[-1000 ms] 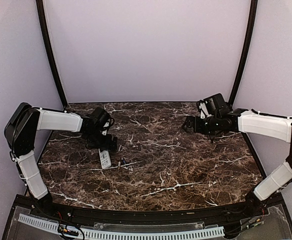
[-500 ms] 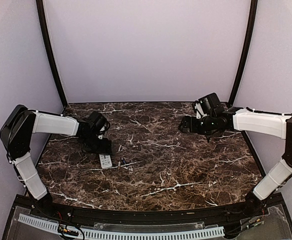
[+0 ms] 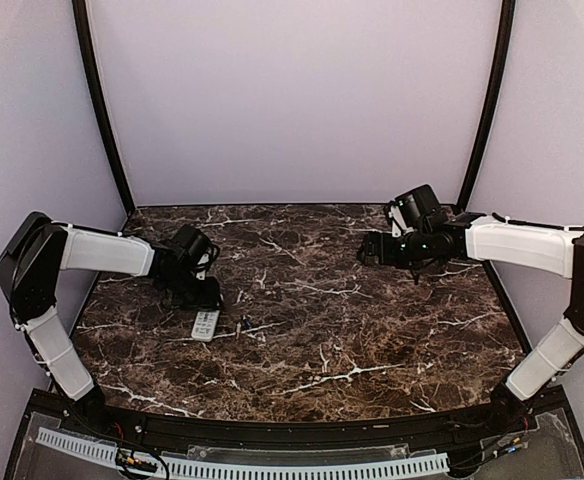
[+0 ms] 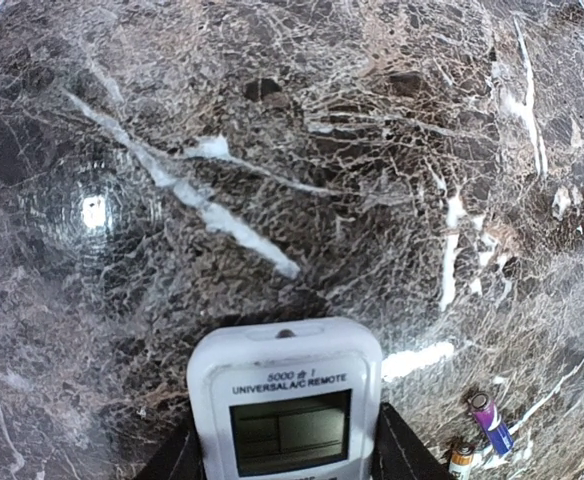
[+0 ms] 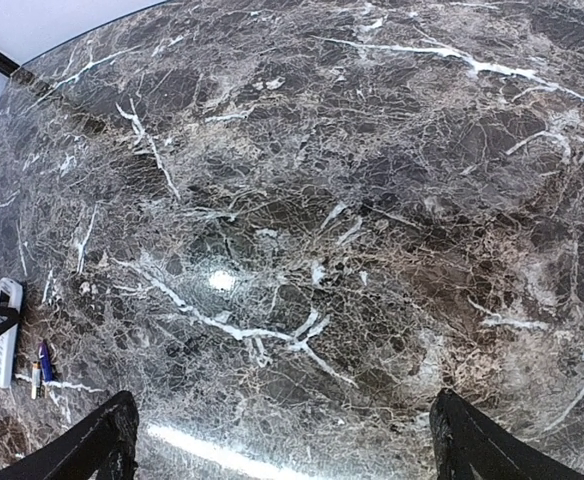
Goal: Load the batteries into the remote control
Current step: Pick up the remote control from the center of the board, then pass from the left arm to the right
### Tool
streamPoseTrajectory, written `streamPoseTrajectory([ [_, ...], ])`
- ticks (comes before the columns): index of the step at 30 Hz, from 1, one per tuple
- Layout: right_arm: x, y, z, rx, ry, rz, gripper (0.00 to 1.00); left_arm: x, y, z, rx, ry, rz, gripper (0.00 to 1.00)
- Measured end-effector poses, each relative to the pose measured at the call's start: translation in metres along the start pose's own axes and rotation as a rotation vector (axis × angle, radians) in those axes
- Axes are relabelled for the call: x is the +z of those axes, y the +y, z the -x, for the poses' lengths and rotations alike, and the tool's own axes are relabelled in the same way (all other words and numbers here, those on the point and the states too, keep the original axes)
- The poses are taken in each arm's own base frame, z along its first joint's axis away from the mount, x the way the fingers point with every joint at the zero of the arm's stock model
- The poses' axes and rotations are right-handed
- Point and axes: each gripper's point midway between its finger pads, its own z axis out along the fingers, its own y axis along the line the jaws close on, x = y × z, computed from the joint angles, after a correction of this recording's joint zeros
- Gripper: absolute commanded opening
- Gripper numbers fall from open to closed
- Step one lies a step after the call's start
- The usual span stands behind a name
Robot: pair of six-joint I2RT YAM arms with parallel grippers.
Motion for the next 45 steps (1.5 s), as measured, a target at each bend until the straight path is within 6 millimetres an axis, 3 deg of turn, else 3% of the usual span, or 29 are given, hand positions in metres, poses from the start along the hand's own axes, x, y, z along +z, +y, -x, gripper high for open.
streamPoseTrajectory([
  [4, -0.004, 0.002, -0.001, -0.021, 0.003, 0.004, 0.98, -0.005, 0.002, -0.002, 0.005, -0.009, 0.000, 0.00],
  [7, -0.016, 0.016, 0.008, -0.071, -0.022, 0.048, 0.99, -0.028, -0.001, 0.007, 0.028, -0.083, -0.013, 0.00],
  [10, -0.044, 0.046, 0.023, -0.151, -0.094, 0.150, 0.99, -0.089, -0.022, 0.039, 0.081, -0.300, -0.094, 0.00],
  [12, -0.072, 0.077, 0.033, -0.225, -0.169, 0.256, 0.98, -0.152, -0.047, 0.064, 0.138, -0.512, -0.193, 0.00],
  [14, -0.109, 0.120, 0.042, -0.325, -0.273, 0.401, 0.99, -0.210, -0.070, 0.075, 0.199, -0.690, -0.289, 0.00],
  [17, -0.164, 0.186, 0.043, -0.481, -0.405, 0.636, 0.99, -0.294, -0.107, 0.072, 0.306, -0.915, -0.463, 0.00],
  [19, -0.199, 0.227, 0.038, -0.588, -0.473, 0.820, 0.99, -0.333, -0.131, 0.061, 0.390, -1.007, -0.582, 0.00],
  [21, -0.222, 0.256, 0.033, -0.678, -0.509, 0.974, 0.99, -0.359, -0.151, 0.047, 0.475, -1.063, -0.686, 0.00],
  [27, -0.238, 0.305, 0.031, -0.841, -0.527, 1.181, 0.99, -0.398, -0.210, -0.001, 0.740, -1.086, -0.933, 0.00],
  [31, -0.249, 0.329, 0.001, -0.935, -0.503, 1.299, 0.99, -0.423, -0.235, -0.027, 0.866, -1.109, -1.066, 0.00],
  [35, -0.251, 0.341, -0.020, -0.967, -0.463, 1.373, 0.96, -0.433, -0.244, -0.034, 0.923, -1.141, -1.128, 0.00],
  [38, -0.247, 0.345, -0.028, -0.965, -0.436, 1.403, 0.87, -0.433, -0.250, -0.036, 0.943, -1.149, -1.152, 0.00],
  [42, -0.241, 0.348, -0.031, -0.953, -0.424, 1.412, 0.60, -0.433, -0.253, -0.035, 0.949, -1.160, -1.164, 0.00],
  [45, -0.244, 0.351, -0.032, -0.952, -0.442, 1.422, 0.48, -0.438, -0.253, -0.035, 0.950, -1.180, -1.175, 0.00],
])
